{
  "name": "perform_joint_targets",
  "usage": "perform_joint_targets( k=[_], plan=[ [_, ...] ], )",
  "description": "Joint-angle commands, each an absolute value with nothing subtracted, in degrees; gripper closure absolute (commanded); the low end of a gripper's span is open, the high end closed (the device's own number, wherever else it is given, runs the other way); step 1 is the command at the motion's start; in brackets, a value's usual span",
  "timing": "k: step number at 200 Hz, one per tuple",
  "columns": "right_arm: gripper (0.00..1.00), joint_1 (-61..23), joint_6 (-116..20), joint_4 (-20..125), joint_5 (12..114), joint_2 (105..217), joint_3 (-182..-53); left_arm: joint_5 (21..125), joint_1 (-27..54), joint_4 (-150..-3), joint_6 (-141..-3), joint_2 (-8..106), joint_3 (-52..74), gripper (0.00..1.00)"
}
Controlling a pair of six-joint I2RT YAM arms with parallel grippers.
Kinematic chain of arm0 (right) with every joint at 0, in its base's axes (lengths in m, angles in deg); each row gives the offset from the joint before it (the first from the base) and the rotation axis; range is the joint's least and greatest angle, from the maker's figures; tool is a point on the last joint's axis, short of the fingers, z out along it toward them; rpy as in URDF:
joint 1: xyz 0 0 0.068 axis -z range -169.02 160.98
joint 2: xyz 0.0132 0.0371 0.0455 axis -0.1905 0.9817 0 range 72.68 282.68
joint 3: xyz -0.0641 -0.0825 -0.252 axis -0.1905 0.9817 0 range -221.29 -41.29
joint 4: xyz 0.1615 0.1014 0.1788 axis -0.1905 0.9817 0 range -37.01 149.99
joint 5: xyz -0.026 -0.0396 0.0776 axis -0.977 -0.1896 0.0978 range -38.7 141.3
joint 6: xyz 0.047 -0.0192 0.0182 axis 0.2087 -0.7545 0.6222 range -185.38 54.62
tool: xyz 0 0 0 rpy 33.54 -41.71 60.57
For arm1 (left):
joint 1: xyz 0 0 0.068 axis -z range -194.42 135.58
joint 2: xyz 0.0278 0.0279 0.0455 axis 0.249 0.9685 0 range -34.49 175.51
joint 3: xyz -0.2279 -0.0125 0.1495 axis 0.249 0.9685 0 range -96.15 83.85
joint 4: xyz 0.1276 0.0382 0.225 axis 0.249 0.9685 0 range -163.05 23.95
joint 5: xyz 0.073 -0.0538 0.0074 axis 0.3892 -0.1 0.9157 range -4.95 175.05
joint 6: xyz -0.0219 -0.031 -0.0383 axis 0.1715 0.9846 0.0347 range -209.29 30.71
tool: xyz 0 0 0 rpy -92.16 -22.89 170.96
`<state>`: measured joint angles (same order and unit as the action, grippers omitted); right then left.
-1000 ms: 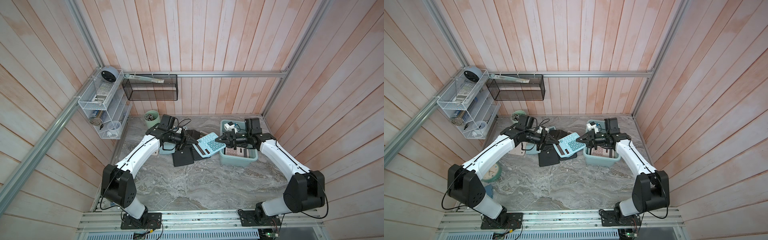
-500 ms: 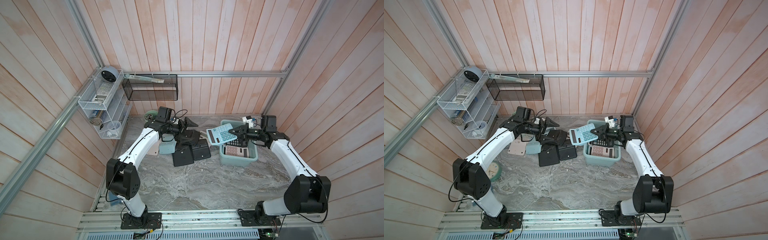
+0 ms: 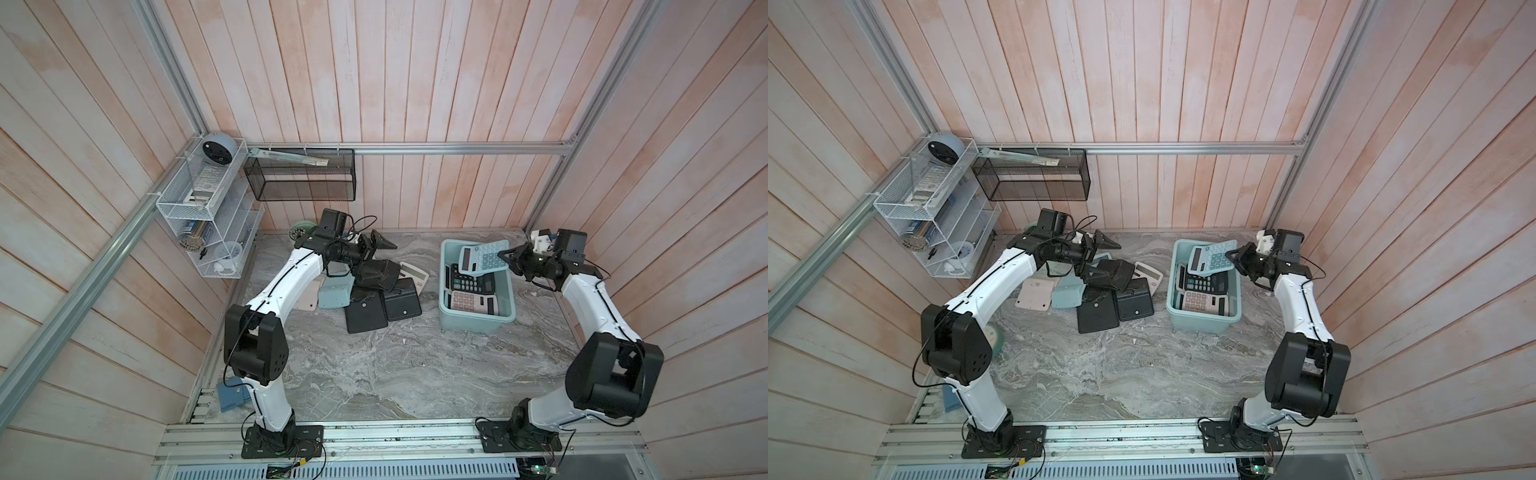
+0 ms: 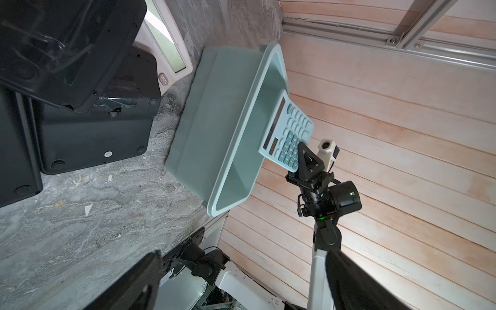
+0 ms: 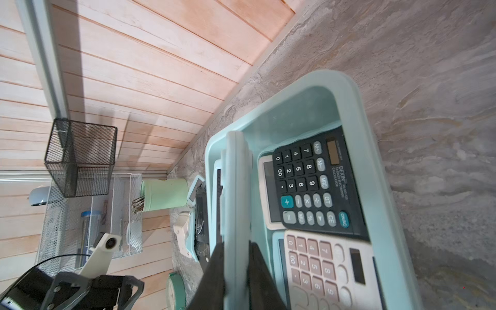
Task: Put the calculator in the storage box
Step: Pick up the calculator at the center of the board, then place the calculator in the storage box.
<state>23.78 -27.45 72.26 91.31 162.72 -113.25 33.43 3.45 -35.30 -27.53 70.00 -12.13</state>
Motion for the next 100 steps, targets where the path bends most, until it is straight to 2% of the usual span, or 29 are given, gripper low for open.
perform_joint_targets(
  k=[1, 53, 100],
  plan=[
    [1.0, 23.3, -27.0, 66.1, 90.4, 166.4, -116.0, 34.3, 2.2, -33.6, -29.6, 70.9, -14.1, 0.0],
    [1.0, 19.2, -28.2, 66.4, 90.2, 176.0, -122.0, 34.9, 0.2, -32.2, -31.1, 71.0, -13.7, 0.0],
    [1.0, 16.8, -30.1, 67.8, 88.7, 179.8, -123.7, 35.1, -0.6, -32.2, -31.5, 71.1, -13.6, 0.0]
  ],
)
